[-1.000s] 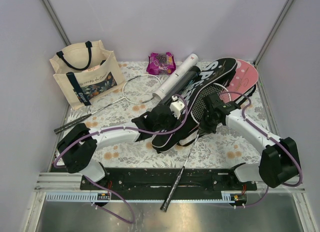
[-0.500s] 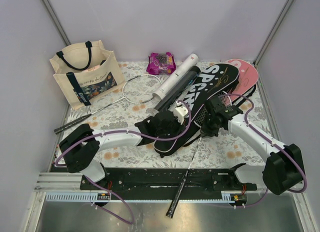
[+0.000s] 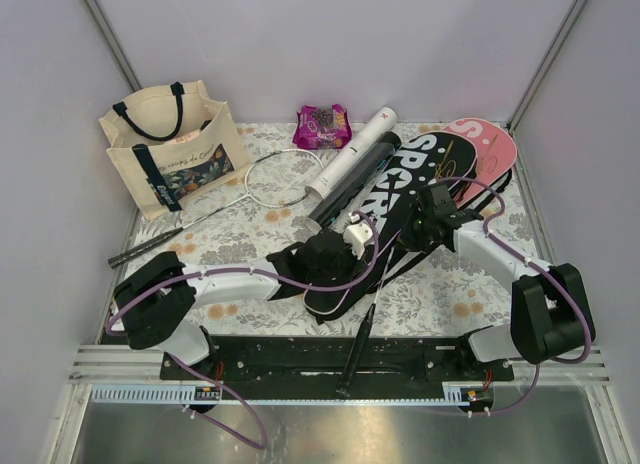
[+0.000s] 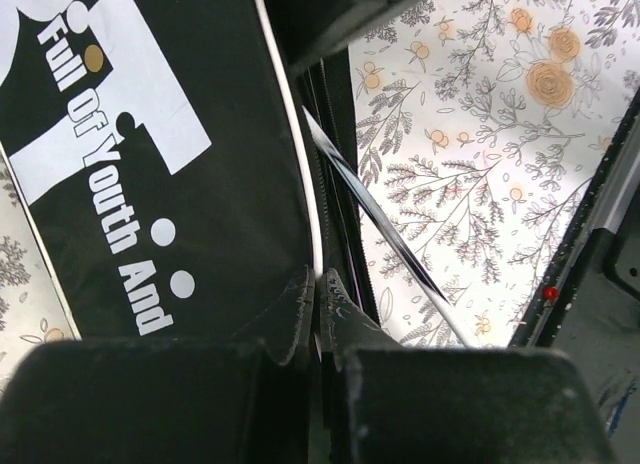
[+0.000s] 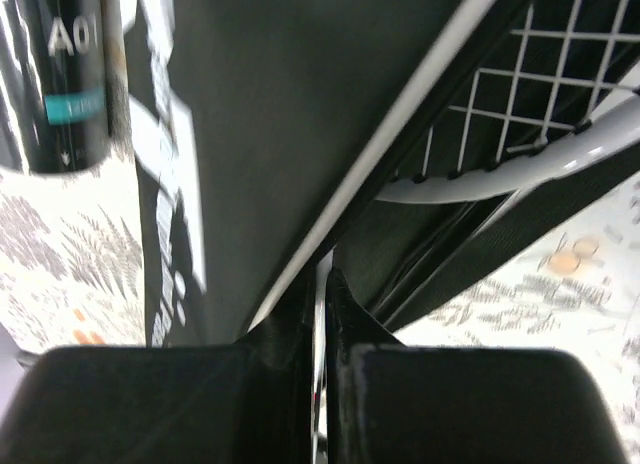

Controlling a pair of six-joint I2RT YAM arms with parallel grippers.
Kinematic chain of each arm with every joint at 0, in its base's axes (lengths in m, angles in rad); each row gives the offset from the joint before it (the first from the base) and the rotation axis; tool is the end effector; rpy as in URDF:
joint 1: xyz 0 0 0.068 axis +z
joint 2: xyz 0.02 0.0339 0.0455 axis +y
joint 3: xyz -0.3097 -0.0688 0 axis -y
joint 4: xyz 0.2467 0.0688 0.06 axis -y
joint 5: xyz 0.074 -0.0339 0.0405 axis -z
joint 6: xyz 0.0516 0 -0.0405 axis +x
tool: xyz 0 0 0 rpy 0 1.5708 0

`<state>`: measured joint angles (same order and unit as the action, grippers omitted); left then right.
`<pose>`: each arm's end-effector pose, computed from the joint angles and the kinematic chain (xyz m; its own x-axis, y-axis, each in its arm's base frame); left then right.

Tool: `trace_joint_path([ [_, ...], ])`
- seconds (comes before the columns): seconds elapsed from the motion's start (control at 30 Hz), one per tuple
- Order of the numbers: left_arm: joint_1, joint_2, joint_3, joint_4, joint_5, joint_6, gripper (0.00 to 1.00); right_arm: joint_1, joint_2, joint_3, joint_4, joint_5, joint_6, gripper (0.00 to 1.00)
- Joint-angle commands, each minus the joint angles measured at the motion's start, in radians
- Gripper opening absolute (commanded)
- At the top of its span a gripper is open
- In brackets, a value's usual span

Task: Pack up the badminton gear
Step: Place the racket in the racket bag.

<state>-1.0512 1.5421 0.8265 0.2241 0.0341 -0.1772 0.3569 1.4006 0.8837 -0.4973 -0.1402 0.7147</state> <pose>0.1710 -0.3024 0.2472 -0.3862 0.3204 -0.8650 0.8273 0.5350 -0.1712 0.2577 0.1038 0.2428 -0.8729 0.3671 -0.3213 0.2079 0.8757 0.4359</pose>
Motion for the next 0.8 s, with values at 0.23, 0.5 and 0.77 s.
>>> trace_joint_path([
  [0.23, -0.009, -0.12, -0.081, 0.112, 0.029, -0.185, 0.0, -0.114, 0.004, -0.202, 0.687, 0.031, 0.196, 0.0],
  [0.5, -0.012, -0.178, -0.13, 0.07, -0.031, -0.15, 0.0, -0.177, 0.11, -0.19, 0.858, -0.034, 0.34, 0.0],
  [0.77, -0.013, -0.185, -0.148, 0.099, -0.008, -0.172, 0.0, -0.21, 0.12, -0.183, 0.896, 0.022, 0.373, 0.0],
])
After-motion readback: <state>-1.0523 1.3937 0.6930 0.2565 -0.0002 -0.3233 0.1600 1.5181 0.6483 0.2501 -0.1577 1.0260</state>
